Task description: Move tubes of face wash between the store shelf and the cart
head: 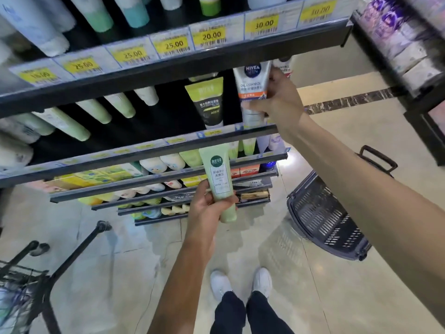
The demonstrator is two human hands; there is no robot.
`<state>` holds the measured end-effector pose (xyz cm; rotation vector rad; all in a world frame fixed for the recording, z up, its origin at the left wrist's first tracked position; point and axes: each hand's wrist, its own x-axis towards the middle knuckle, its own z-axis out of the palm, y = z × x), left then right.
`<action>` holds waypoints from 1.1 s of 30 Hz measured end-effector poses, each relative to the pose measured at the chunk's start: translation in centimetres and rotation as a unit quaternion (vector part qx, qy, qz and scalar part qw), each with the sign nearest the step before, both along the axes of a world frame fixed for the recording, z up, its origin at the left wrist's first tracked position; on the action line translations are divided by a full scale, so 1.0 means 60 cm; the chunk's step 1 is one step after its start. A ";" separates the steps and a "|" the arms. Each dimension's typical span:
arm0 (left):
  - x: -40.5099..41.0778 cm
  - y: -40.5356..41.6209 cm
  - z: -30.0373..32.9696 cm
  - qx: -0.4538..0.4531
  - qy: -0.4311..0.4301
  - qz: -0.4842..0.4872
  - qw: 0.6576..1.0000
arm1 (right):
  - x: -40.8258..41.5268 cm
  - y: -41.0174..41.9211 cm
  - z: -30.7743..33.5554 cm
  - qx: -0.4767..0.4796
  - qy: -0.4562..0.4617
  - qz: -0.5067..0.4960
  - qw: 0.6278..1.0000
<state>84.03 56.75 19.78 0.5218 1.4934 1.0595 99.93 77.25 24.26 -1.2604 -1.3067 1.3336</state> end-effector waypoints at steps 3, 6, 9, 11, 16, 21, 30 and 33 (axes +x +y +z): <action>0.003 0.000 -0.008 -0.003 -0.009 0.007 1.000 | -0.014 0.025 -0.014 0.046 -0.014 -0.008 0.999; 0.006 -0.003 -0.011 -0.008 -0.011 0.008 1.000 | -0.023 0.044 -0.031 0.073 -0.082 -0.009 0.994; 0.005 -0.007 -0.016 -0.006 -0.021 0.015 1.000 | -0.026 0.056 -0.033 0.072 -0.170 0.002 0.983; 0.005 -0.012 -0.019 -0.009 -0.024 0.018 1.000 | -0.025 0.059 -0.026 0.074 -0.215 0.016 0.974; 0.008 -0.021 -0.019 -0.019 -0.033 0.024 0.999 | -0.024 0.051 -0.033 0.100 -0.258 -0.013 0.961; 0.008 -0.027 -0.017 -0.016 -0.036 0.031 0.999 | -0.037 0.069 -0.040 0.092 -0.293 -0.054 0.950; 0.006 -0.042 -0.022 -0.018 -0.045 0.039 0.998 | -0.050 0.082 -0.040 0.065 -0.292 -0.072 0.951; 0.002 -0.046 -0.017 -0.011 -0.045 0.042 0.998 | -0.050 0.077 -0.037 0.057 -0.281 -0.063 0.956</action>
